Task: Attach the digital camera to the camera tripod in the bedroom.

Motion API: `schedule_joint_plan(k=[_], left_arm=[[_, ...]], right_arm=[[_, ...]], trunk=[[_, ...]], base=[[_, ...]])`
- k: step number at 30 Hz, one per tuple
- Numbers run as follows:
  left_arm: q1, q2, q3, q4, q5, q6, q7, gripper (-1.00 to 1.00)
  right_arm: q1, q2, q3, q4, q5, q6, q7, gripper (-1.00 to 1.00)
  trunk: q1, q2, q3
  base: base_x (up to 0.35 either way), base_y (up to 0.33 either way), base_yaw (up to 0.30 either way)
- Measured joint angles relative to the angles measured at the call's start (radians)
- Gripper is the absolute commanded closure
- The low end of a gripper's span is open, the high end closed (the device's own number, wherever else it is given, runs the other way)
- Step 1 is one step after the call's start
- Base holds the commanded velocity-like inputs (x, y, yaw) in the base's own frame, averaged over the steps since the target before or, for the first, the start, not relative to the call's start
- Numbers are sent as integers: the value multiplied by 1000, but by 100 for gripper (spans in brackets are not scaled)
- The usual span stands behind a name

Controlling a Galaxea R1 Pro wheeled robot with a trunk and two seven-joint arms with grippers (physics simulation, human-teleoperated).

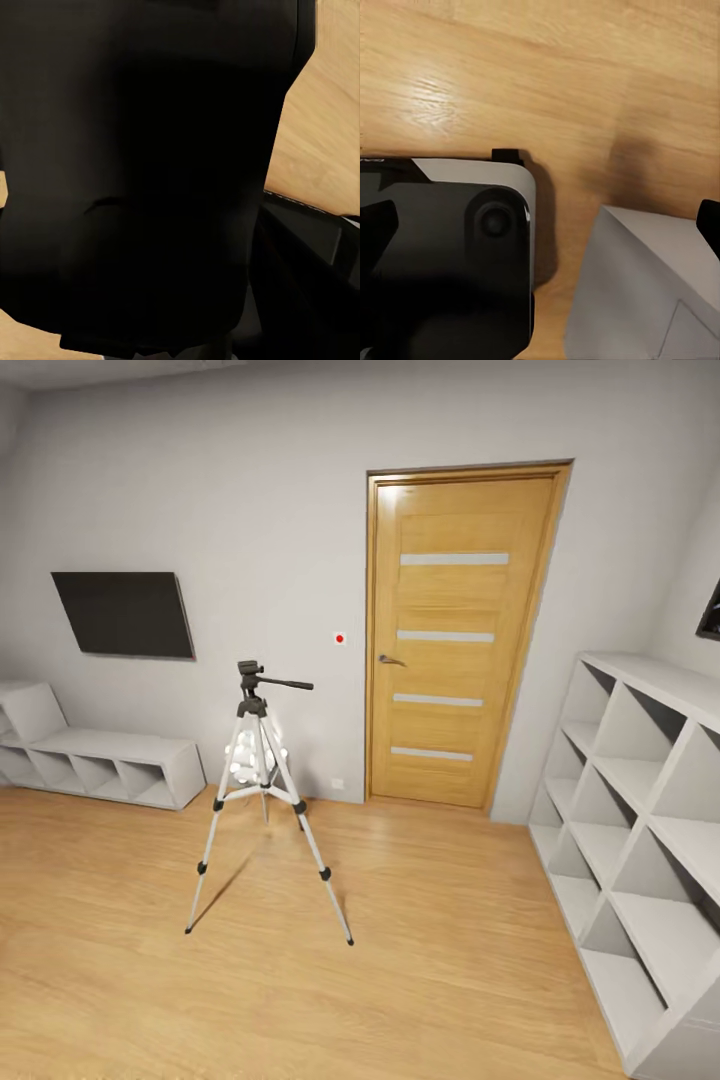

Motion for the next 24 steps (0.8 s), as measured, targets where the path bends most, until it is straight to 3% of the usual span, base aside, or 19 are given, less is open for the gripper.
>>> schedule_joint_plan(k=[6, 15, 22, 24], left_arm=[[0, 0, 0, 0, 0, 0, 0, 100], [0, -1, 0, 0, 0, 0, 0, 100], [0, -2, 0, 0, -6, 3, 1, 100], [0, -3, 0, 0, -22, 5, 5, 100]], right_arm=[[0, -1, 0, 0, 0, 1, 0, -100], [0, -3, 0, -1, 0, 2, -3, -100], [0, -4, 0, -1, 1, 3, -9, -100], [0, -6, 0, -1, 1, 3, -10, -100]], trunk=[[0, 0, -1], [0, 0, -1], [0, 0, -1], [-1, 0, -1]], base=[[0, 0, 196], [14, 0, 42], [225, 0, 4], [312, 0, 1]])
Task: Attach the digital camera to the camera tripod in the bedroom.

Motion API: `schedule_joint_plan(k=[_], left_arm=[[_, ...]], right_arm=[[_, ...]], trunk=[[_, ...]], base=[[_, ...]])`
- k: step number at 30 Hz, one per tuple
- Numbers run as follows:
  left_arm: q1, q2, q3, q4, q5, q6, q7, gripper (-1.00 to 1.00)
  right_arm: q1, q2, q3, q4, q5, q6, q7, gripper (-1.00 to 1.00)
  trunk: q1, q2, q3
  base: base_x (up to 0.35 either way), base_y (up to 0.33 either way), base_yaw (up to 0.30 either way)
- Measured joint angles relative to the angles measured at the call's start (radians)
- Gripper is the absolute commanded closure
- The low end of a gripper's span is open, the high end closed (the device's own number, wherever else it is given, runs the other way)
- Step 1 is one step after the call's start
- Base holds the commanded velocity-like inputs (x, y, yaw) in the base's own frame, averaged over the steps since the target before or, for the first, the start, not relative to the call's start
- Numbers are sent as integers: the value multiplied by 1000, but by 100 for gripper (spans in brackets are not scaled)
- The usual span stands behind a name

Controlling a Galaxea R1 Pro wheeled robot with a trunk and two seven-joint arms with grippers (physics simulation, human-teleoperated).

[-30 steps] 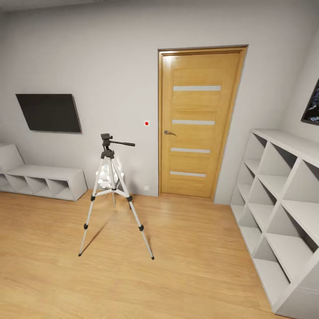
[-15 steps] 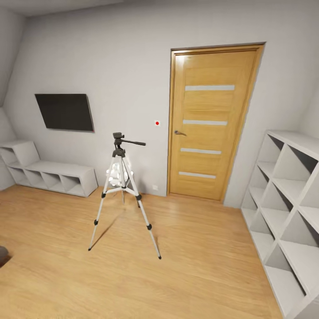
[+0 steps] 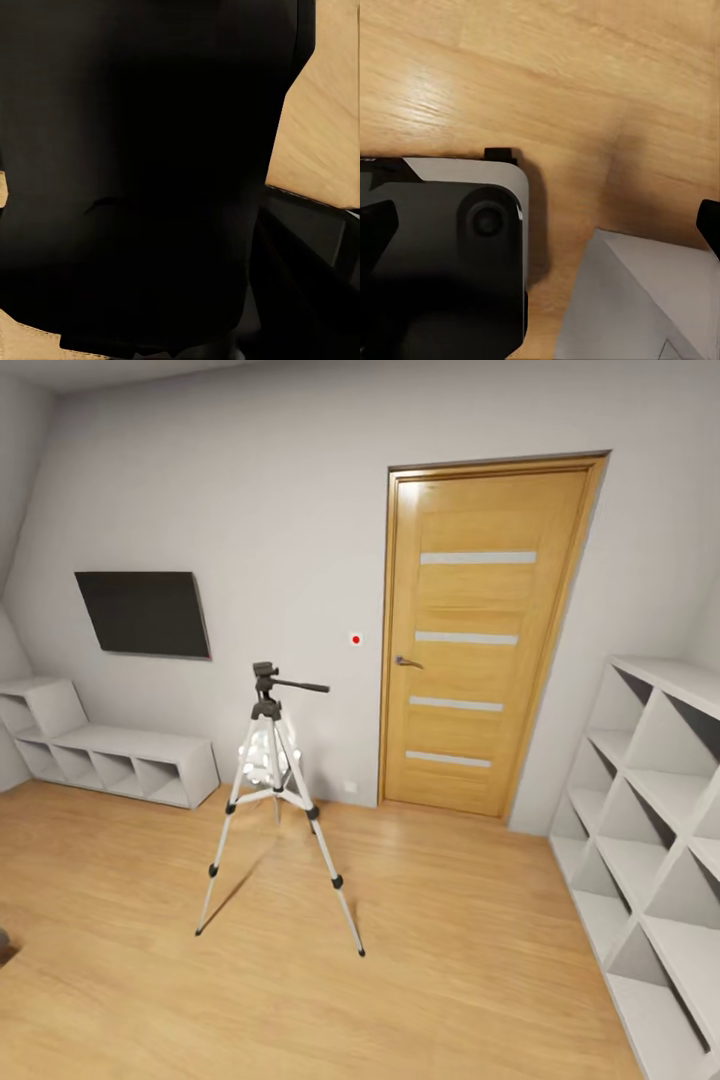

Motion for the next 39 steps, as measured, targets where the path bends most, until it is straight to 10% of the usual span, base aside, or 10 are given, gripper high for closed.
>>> schedule_joint_plan(k=[39], left_arm=[[0, 0, 0, 0, -16, -1, 9, 100]], right_arm=[[0, -2, 2, -1, 4, 7, 3, -100]], trunk=[[0, 0, 0]], base=[[318, 0, 41]])
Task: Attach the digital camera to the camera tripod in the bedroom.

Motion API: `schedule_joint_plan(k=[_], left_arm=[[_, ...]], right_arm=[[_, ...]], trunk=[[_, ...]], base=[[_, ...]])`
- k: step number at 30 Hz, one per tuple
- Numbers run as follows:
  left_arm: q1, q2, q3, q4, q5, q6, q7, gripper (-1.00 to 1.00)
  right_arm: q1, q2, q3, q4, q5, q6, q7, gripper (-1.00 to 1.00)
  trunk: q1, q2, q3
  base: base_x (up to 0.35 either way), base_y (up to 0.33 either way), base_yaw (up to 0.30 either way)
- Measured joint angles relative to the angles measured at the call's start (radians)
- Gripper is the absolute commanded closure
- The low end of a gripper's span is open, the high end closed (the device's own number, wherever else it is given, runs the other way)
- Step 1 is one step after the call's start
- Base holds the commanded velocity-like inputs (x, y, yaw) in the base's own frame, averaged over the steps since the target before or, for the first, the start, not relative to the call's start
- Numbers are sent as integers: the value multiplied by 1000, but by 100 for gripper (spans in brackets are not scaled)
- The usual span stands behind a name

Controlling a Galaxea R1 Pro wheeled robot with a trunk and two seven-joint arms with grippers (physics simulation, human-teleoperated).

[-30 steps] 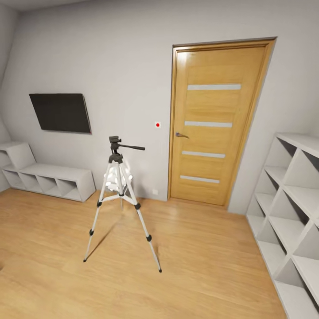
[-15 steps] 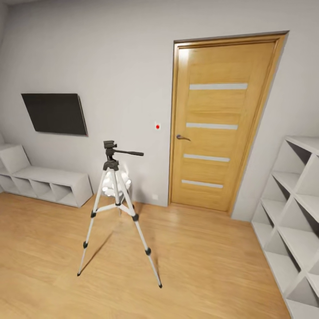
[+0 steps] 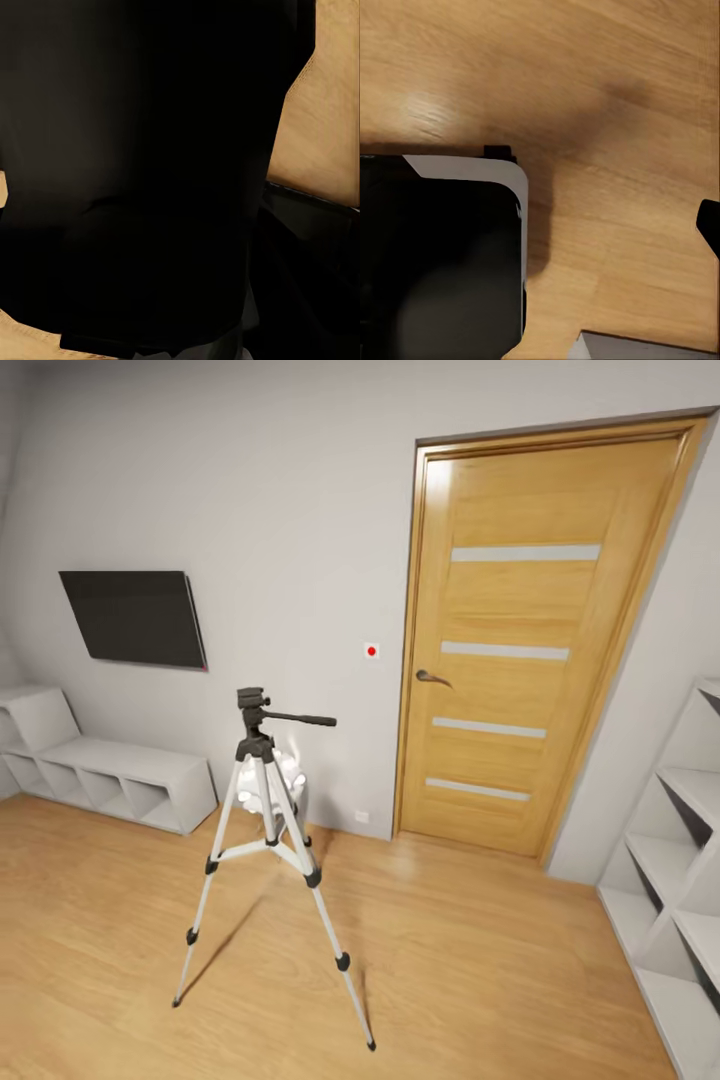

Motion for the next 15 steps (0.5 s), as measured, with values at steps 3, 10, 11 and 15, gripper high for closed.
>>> schedule_joint_plan(k=[3, 10, 11, 15], left_arm=[[0, 0, 0, 0, 0, -2, 0, 100], [0, 0, 0, 0, 0, -3, 0, 100], [0, 0, 0, 0, 0, -3, 0, 100], [0, 0, 0, 0, 0, -3, 0, 100]], right_arm=[[0, 0, 1, 0, 0, 0, 0, -100], [0, 0, 1, 0, 0, -1, 0, -100], [0, 0, 1, 0, 0, -1, 0, -100], [0, 0, 1, 0, 0, -2, -1, -100]], trunk=[[0, 0, 0], [0, 0, 0], [0, 0, 0], [0, 0, 0]], base=[[73, 0, 259], [24, 0, 266], [6, 0, 268], [4, 0, 269]])
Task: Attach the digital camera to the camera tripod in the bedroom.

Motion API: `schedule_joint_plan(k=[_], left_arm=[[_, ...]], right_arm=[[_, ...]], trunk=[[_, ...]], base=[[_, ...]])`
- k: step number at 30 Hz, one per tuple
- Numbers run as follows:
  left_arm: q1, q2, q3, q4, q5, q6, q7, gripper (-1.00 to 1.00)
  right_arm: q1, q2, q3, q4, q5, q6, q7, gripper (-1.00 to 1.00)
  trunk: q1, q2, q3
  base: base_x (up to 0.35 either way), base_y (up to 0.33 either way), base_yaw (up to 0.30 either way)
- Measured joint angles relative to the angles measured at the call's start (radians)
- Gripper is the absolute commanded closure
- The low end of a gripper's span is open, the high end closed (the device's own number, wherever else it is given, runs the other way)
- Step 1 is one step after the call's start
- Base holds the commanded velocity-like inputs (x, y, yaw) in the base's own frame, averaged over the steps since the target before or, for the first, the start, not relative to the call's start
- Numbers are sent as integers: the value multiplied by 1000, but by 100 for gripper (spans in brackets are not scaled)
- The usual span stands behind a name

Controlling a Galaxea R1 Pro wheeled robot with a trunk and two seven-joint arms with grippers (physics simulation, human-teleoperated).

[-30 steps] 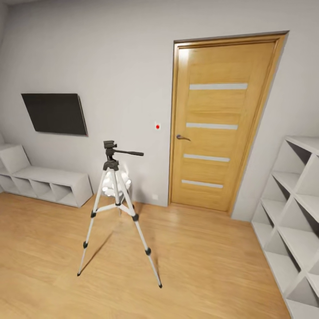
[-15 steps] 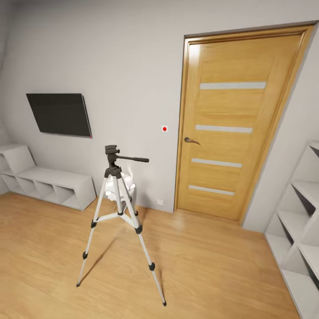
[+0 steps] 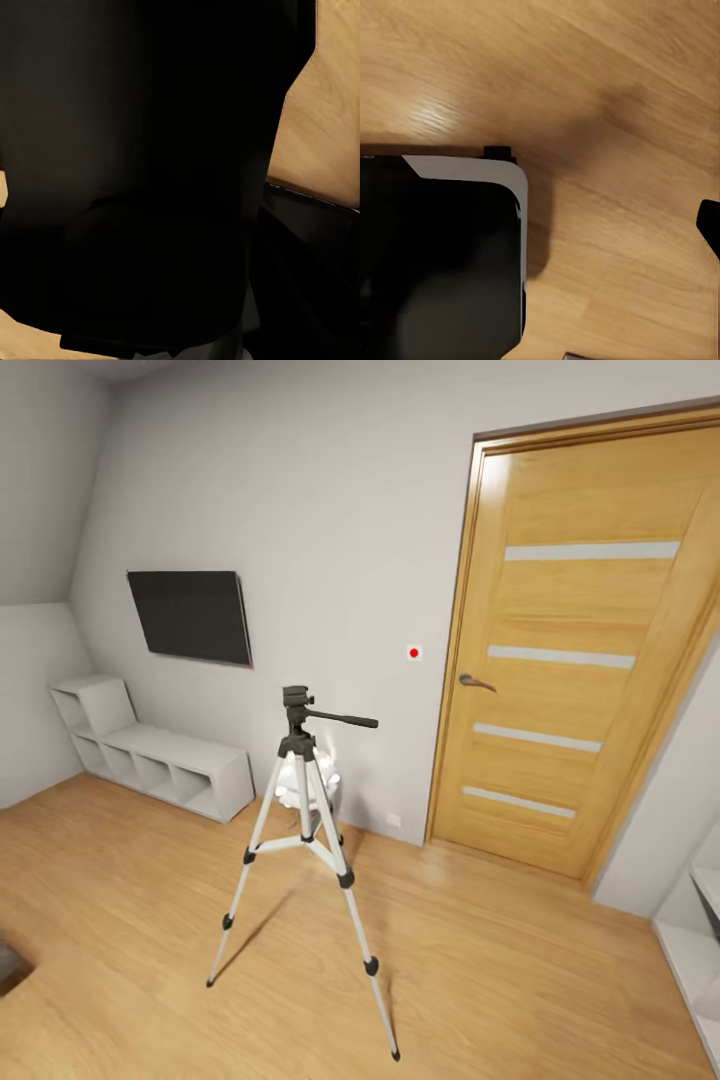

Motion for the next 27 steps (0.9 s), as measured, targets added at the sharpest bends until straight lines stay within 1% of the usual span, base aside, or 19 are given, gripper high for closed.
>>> schedule_joint_plan(k=[9, 12, 19, 27], left_arm=[[0, 0, 0, 0, 0, 0, 0, 100], [0, 0, 0, 0, 0, 0, 0, 100], [0, 0, 0, 0, 0, 0, 0, 100], [0, -6, 0, 0, -1, 1, 1, 100]], right_arm=[[0, 1, 0, 0, 0, -1, 0, -100], [0, 1, 0, 0, 0, -1, 0, -100], [0, 1, 0, 0, 0, 0, 0, -100], [0, 1, 0, 0, 0, 0, 0, -100]], trunk=[[0, 0, 0], [0, 0, 0], [0, 0, 0], [-1, 0, 0]], base=[[1, 0, 267], [0, 0, 178], [23, 0, 57], [281, 0, 3]])
